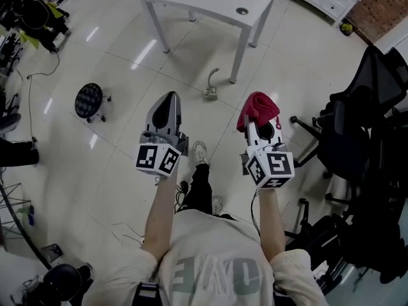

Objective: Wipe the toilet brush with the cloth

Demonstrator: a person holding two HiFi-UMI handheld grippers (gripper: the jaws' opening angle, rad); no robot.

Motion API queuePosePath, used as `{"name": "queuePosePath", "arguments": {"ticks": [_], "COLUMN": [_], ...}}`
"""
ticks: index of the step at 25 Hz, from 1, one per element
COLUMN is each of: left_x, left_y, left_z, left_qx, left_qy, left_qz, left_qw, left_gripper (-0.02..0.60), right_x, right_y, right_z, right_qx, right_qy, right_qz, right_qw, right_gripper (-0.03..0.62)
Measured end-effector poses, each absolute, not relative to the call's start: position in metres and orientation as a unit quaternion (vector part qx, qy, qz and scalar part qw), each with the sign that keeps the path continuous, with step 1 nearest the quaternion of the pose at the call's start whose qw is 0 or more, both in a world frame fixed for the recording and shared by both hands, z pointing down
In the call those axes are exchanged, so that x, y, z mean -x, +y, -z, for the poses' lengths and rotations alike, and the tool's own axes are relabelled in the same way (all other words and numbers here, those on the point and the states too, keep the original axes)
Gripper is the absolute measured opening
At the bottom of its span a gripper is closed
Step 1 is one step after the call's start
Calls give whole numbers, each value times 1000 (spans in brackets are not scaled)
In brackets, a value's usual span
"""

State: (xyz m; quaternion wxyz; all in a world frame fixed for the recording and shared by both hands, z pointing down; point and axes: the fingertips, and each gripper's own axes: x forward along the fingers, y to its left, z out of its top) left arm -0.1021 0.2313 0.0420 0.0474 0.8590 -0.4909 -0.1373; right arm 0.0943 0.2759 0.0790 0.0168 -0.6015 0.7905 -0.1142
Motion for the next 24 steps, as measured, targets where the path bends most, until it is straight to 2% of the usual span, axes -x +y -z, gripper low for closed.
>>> {"name": "queuePosePath", "arguments": {"ticks": [8,16,24], "left_x": [96,102,109], "left_y": [343,393,425], "left_z": [-13,12,56], "left_qx": [-866,-878,-888], "left_qy": [-479,-448,-411], "left_qz": [138,166,208], "left_qw": [43,30,-1], "left_gripper": [5,5,5], "right_x": [-77,-39,-17], "right_y": [379,428,457], "right_z": [-55,-43,-3], "right_qx": [592,587,587], "right_qy": [796,801,807], "right_qz": [120,112,65], "right_qw": [33,33,-2], "right_gripper": [32,32,31]}}
